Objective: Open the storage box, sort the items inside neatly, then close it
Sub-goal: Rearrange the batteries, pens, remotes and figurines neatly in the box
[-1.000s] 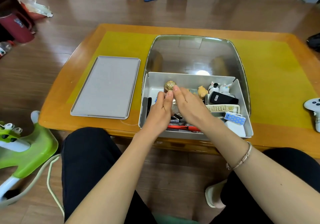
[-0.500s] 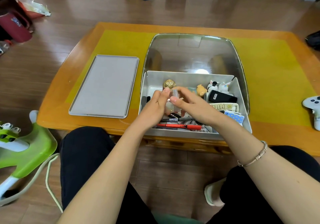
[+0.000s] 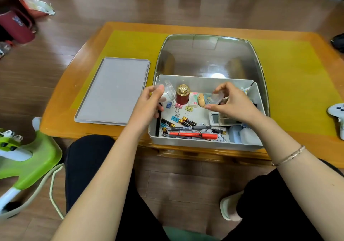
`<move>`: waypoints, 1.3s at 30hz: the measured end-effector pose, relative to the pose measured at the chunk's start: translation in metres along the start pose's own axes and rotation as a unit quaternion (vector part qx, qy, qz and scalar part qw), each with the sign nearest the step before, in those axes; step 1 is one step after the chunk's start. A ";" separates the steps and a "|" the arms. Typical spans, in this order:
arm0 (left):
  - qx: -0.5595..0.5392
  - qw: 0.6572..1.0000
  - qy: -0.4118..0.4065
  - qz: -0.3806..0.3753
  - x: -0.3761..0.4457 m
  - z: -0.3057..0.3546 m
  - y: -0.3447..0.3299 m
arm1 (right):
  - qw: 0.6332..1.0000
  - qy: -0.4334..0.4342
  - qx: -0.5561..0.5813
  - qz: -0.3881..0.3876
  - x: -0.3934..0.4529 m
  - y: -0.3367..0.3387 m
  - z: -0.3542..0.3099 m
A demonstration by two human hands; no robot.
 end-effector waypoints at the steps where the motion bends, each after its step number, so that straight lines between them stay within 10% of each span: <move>1: -0.012 0.999 -0.018 0.026 -0.002 0.002 0.005 | 1.000 0.000 -0.010 0.003 0.003 0.002 0.001; 11: 0.059 0.981 -0.123 0.137 -0.016 0.006 0.025 | 0.978 0.056 -0.191 0.064 0.013 0.008 -0.024; 20: 0.026 0.976 -0.166 0.138 -0.016 -0.003 0.022 | 0.950 0.097 -0.296 -0.031 0.024 -0.069 -0.054; 34: 0.199 0.957 -0.142 0.158 -0.010 -0.017 0.016 | 0.972 0.049 -0.178 -0.142 0.035 -0.119 -0.046; 39: 0.252 0.943 -0.148 0.157 -0.009 -0.014 0.013 | 0.997 0.014 -0.010 -0.076 0.028 -0.094 -0.038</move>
Point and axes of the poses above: each hand's wrist, its own x-axis towards the middle knuckle, its own y-axis out of the back of the hand, z = x × y, the point moved 8 cm from there along x, towards the middle knuckle, and after that the axes turned 10 degrees about -z, right-handed, at the moved point
